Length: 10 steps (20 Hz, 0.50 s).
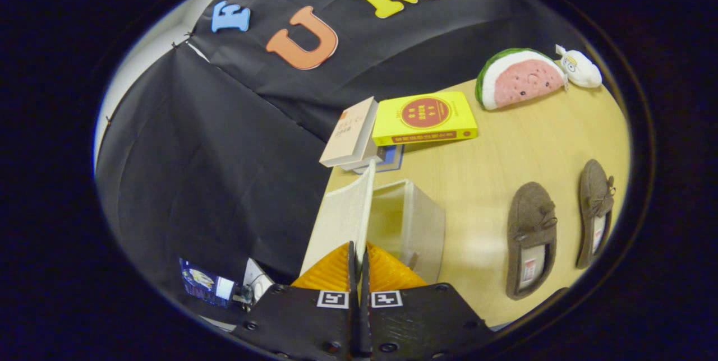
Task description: Open the storage box then place both shoes into the box .Put the left shoe in first, then the right shoe, with the right side of both shoes facing outward in a uniform manner.
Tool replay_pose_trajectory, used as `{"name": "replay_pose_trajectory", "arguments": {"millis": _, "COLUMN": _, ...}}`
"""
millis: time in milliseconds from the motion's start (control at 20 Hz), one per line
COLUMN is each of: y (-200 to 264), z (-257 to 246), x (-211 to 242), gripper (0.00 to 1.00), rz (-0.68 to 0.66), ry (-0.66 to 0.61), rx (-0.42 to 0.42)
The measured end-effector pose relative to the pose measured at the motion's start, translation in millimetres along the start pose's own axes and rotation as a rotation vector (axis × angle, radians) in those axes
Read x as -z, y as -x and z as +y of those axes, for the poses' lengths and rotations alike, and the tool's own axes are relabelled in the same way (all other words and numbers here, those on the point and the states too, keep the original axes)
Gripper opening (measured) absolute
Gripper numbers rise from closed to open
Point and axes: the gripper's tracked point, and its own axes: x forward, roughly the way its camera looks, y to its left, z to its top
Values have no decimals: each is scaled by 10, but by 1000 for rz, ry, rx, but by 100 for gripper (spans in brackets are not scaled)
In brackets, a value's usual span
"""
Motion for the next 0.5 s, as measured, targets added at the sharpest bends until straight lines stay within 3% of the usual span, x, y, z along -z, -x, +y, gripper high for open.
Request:
{"name": "replay_pose_trajectory", "arguments": {"millis": 200, "y": 7, "z": 512, "x": -105, "gripper": 0, "rz": -21, "ry": 37, "rx": 22}}
{"name": "replay_pose_trajectory", "arguments": {"millis": 500, "y": -207, "z": 1452, "x": -169, "gripper": 0, "rz": -13, "ry": -12, "rx": -55}}
